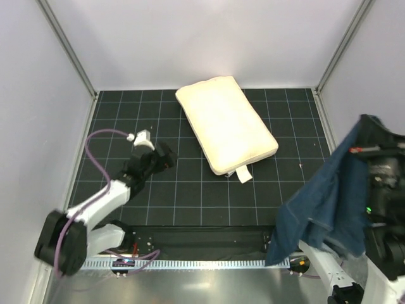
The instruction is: Put the pillow into the pillowcase
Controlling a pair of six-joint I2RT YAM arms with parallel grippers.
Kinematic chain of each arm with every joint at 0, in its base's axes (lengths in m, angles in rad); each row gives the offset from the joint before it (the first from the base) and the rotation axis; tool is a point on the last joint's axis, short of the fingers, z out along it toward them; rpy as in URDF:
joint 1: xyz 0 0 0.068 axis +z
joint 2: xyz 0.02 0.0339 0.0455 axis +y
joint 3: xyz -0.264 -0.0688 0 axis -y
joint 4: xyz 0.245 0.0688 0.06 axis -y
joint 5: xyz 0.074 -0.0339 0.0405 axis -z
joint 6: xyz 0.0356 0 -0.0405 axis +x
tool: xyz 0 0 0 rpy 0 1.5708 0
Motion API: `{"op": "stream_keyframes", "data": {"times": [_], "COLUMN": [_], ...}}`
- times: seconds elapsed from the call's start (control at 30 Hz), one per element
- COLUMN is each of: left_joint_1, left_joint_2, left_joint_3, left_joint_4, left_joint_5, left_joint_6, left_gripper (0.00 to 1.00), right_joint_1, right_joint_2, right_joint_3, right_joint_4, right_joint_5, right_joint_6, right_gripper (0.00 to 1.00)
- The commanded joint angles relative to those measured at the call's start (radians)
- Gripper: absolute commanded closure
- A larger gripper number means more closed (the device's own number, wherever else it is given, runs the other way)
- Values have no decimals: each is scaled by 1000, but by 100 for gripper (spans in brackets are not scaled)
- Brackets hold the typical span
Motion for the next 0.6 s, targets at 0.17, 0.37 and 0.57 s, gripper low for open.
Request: {"op": "stream_keyframes", "data": {"times": [0.17, 0.37, 0.57], "left_joint_1": [-3, -4, -15], "left_joint_2": [513, 872, 1076], "left_joint_3": [444, 719, 913], "left_joint_4": [176, 157, 149], "left_joint_5": [29, 116, 153], "left_joint_6": [-136, -234, -323], "left_gripper": [0, 4, 22], "right_joint_1": [1, 1, 1], "right_joint_2": [2, 6, 10], "right_joint_3": [-257, -321, -315], "right_joint_4": [43, 57, 61], "right_joint_5": [-36, 1, -32], "right_joint_6": [-23, -48, -54], "right_gripper": [96, 96, 96]}}
